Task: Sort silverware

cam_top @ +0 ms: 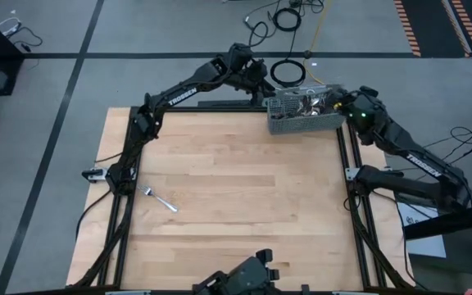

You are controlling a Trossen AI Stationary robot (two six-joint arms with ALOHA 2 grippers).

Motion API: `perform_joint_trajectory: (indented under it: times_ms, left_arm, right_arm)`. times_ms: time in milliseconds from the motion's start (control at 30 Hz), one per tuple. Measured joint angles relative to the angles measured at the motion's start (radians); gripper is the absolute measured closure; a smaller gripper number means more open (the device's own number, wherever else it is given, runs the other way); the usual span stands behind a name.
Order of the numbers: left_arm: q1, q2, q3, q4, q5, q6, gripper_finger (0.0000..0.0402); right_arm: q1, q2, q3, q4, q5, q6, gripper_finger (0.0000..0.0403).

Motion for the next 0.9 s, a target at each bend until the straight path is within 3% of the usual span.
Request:
perform_joint_trajectory:
  times_ms: [267, 567, 733, 900]
  left_arm:
    - [0.008, -0.02, 0.007, -0.015, 0.007, -0.024, 0.0281]
    - [0.036, -0.088, 0.008, -0.103, 0.025, 0.03, 0.0281]
    - [0.043, -0.099, 0.008, -0.116, 0.026, 0.032, 0.0281]
    - [0.045, -0.103, 0.008, -0.124, 0.027, 0.042, 0.0281]
  right_arm:
    - [0.0, 0.136, 0.0, -0.002, 0.023, -0.001, 0.0403]
    - [-0.002, 0.217, 0.0, -0.177, 0.073, 0.153, 0.0398]
    - [-0.002, 0.218, 0.0, -0.178, 0.071, 0.153, 0.0365]
    - [-0.002, 0.214, 0.0, -0.177, 0.04, 0.153, 0.0301]
